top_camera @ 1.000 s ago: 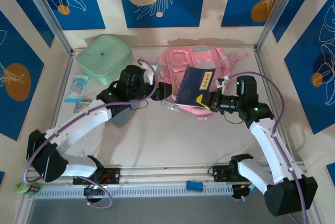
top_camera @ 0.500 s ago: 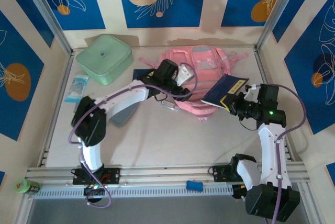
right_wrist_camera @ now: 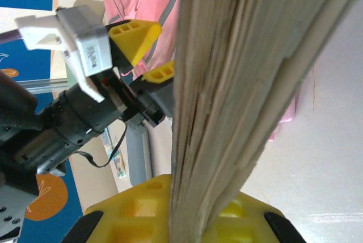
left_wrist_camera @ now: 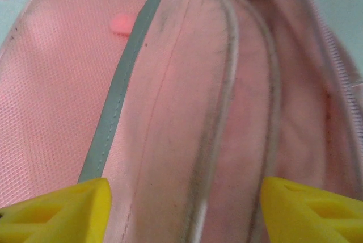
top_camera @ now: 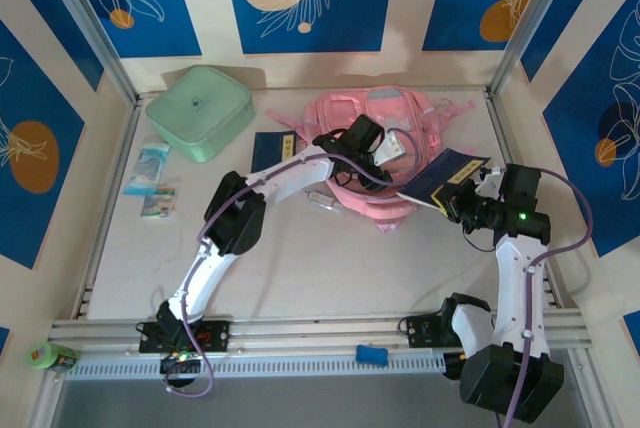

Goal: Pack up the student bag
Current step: Open the student bag at the center of the table.

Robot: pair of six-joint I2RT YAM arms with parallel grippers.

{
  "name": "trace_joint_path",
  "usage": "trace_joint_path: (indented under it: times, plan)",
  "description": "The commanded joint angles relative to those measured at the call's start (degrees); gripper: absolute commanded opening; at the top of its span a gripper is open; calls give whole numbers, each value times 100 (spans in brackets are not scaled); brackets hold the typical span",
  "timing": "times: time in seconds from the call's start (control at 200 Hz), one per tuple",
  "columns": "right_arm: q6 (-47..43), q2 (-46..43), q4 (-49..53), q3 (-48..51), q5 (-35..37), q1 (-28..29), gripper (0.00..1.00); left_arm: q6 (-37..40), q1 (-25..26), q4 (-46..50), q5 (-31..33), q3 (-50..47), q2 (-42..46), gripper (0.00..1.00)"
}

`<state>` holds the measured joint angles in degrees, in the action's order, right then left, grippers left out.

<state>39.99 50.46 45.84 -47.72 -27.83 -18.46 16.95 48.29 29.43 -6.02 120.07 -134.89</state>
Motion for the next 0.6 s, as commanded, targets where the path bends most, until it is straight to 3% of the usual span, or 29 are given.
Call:
trace_joint_path:
  times: [0.0,0.365,0.52,0.595]
  plan:
    - [-136,30,-185,65,-228,-39,0,24,29,289,388,465,-285,64]
    - [-173,10,-196,28,-349,-44,0,95,24,271,795,588,-279,11]
    - [-218,-62,163,-141,-43,-52,0,66,22,266,867,583,90,0]
    - [-222,-108,434,-246,179,-66,0,4,16,210,1022,634,271,0]
